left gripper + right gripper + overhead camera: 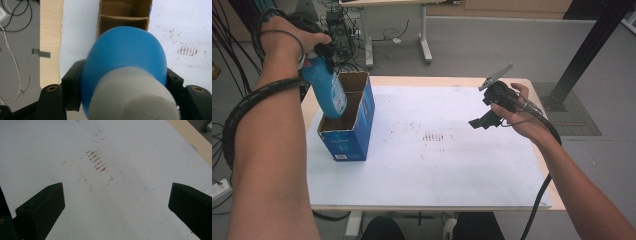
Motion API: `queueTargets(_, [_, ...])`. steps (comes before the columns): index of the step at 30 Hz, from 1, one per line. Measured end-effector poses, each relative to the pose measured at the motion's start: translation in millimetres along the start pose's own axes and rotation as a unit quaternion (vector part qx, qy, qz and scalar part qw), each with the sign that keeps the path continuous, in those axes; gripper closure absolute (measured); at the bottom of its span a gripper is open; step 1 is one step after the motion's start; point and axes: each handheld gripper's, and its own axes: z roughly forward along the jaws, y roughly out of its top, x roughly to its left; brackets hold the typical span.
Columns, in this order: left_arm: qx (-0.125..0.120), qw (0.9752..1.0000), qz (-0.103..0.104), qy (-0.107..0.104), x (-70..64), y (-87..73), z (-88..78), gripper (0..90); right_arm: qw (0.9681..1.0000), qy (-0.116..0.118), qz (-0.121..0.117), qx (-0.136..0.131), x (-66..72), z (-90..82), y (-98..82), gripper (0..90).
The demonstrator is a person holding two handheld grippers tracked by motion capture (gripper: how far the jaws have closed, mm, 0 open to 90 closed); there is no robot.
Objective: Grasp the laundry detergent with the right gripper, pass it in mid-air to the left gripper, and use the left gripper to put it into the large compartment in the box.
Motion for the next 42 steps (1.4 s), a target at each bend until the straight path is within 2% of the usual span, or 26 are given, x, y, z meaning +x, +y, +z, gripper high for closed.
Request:
queueTargets(4, [0.001,1.0,0.004,-0.005,-0.2,-1.1,12.3,35.4,1.0,0.0,0.004,0.002,0.1,2.2,-1.1,0.7])
queueTargets(11, [0.004,0.9999,0.013,0.002,-1.9,-2.5,31.8,35.4,1.0,0.0,0.009,0.003,-0.3,4.5,-2.0,0.7])
queueTargets(16, [0.006,0.9999,0.016,0.0,-3.5,-3.7,46.6,35.5,0.9999,0.001,0.011,0.005,-1.5,7.4,-1.9,0.7])
queueTargets(23, [0.006,0.9997,0.024,0.009,-7.6,-3.3,66.3,35.5,0.9999,0.004,0.009,0.007,-1.7,11.1,-0.4,0.6])
queueTargets(29, [0.009,0.9995,0.029,0.004,-9.7,-4.0,84.7,35.5,0.9999,0.005,0.014,0.008,-3.2,13.6,-3.1,0.7])
queueTargets(42, [0.014,0.9991,0.039,0.011,-13.7,-6.4,120.0,35.6,0.9997,0.01,0.021,0.008,-5.7,20.2,-9.8,0.7])
